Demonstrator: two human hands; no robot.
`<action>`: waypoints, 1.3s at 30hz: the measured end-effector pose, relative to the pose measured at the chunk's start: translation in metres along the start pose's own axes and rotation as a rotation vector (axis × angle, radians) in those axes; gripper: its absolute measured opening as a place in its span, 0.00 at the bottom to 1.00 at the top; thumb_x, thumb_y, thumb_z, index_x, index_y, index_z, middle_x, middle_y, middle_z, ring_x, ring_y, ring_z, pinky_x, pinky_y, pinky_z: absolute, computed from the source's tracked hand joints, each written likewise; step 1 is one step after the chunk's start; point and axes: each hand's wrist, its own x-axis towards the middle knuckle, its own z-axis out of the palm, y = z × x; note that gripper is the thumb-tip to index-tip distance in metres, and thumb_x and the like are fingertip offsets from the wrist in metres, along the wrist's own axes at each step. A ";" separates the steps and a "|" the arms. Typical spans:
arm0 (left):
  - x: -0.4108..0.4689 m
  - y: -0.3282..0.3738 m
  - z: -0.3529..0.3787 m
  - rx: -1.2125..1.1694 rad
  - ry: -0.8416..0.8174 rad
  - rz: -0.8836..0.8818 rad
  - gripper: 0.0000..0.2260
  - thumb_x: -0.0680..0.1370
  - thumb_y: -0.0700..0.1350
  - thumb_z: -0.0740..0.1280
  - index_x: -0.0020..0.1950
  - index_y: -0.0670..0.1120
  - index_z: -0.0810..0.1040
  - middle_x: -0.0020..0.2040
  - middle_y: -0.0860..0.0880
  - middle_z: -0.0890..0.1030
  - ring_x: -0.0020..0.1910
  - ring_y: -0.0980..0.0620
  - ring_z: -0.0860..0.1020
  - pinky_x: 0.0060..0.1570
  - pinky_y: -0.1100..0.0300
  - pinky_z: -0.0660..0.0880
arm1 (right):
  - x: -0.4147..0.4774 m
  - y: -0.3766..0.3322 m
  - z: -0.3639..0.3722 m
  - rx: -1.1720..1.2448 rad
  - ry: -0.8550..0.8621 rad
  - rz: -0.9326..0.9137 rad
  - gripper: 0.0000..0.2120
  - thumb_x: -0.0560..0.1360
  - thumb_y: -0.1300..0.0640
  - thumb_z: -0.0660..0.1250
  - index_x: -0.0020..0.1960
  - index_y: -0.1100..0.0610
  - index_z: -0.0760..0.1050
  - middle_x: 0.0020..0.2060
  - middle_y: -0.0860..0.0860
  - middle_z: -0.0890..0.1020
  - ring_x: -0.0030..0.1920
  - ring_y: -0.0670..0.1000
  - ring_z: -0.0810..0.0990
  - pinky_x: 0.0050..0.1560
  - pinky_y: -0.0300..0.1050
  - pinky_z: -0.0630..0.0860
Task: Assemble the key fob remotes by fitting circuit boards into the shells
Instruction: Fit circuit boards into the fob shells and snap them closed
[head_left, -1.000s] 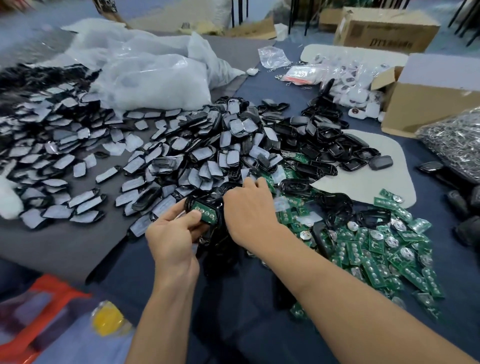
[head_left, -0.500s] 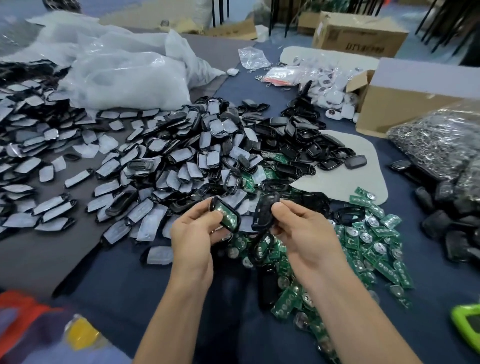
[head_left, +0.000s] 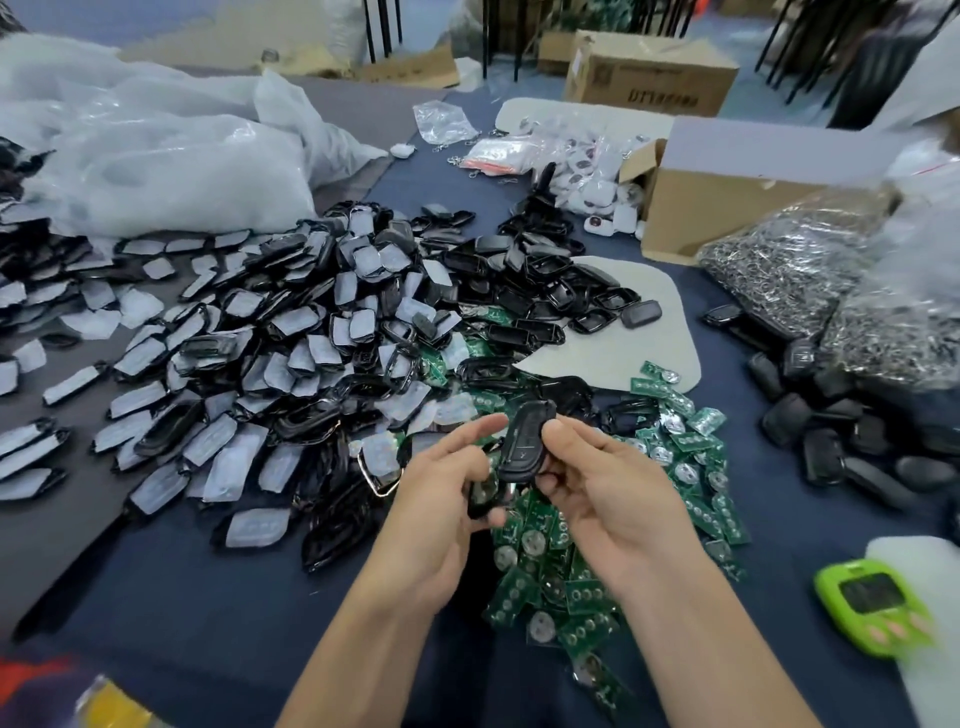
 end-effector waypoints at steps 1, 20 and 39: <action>0.000 -0.001 0.001 -0.013 -0.003 -0.005 0.24 0.75 0.30 0.57 0.56 0.48 0.87 0.47 0.46 0.85 0.33 0.55 0.75 0.26 0.62 0.70 | 0.000 0.000 -0.003 -0.002 -0.011 -0.005 0.12 0.79 0.64 0.70 0.41 0.54 0.89 0.40 0.55 0.84 0.38 0.49 0.76 0.36 0.38 0.75; 0.002 -0.011 0.024 0.284 0.231 0.146 0.10 0.78 0.36 0.73 0.48 0.50 0.89 0.34 0.54 0.85 0.26 0.60 0.74 0.27 0.70 0.69 | 0.003 0.017 -0.017 -0.599 0.301 -0.324 0.04 0.72 0.52 0.78 0.44 0.43 0.87 0.38 0.37 0.86 0.40 0.37 0.83 0.44 0.39 0.77; -0.007 -0.020 0.043 0.687 0.129 0.427 0.19 0.73 0.36 0.72 0.48 0.62 0.87 0.54 0.67 0.82 0.57 0.68 0.78 0.52 0.78 0.70 | 0.004 0.027 -0.024 0.067 0.110 -0.176 0.08 0.81 0.66 0.67 0.56 0.56 0.80 0.42 0.51 0.88 0.42 0.46 0.86 0.39 0.38 0.80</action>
